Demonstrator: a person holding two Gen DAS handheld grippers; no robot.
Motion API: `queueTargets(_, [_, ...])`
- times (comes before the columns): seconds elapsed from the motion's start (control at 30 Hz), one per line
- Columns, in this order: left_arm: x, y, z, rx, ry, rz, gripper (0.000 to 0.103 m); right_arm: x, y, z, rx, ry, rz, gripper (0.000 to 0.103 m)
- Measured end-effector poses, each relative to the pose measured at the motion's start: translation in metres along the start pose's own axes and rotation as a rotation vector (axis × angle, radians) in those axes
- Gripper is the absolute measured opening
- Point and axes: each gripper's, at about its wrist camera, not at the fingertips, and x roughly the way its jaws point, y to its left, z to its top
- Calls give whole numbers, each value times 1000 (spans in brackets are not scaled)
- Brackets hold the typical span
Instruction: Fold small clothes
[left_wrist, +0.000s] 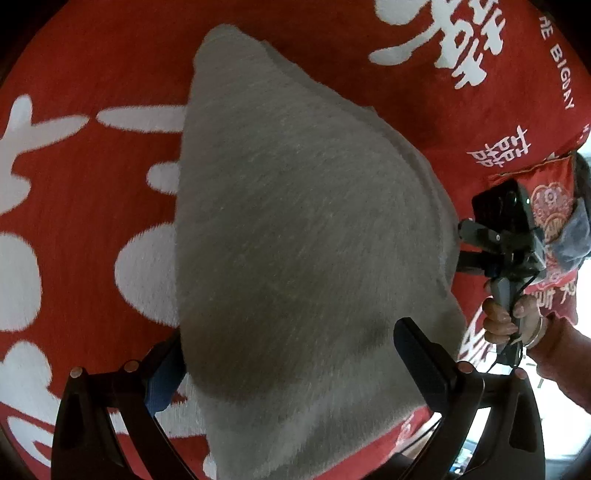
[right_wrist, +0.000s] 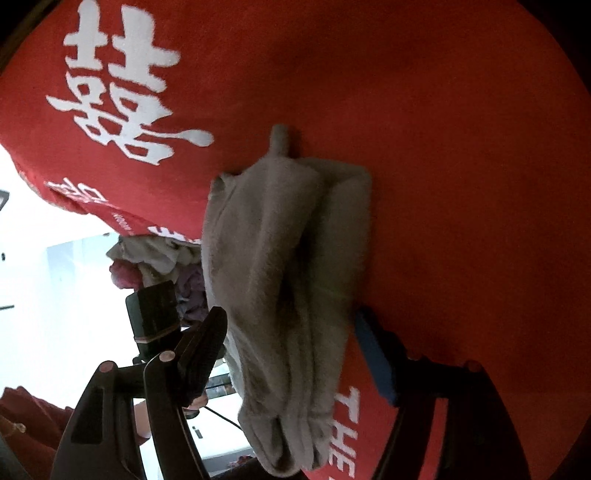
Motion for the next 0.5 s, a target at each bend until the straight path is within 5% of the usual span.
queueTargets(0.23, [-3,6,1,-56,-32,10,102,26,13,13,-41,-11,28,76])
queueTargets(0.4, [-11,6,-4,-70,-74,55,79,24,7,9,80,-30,2,48])
queueTargets(0.5, [-24,11,-9,-81,-103,21,61,21,13,2,92,-63,9,42])
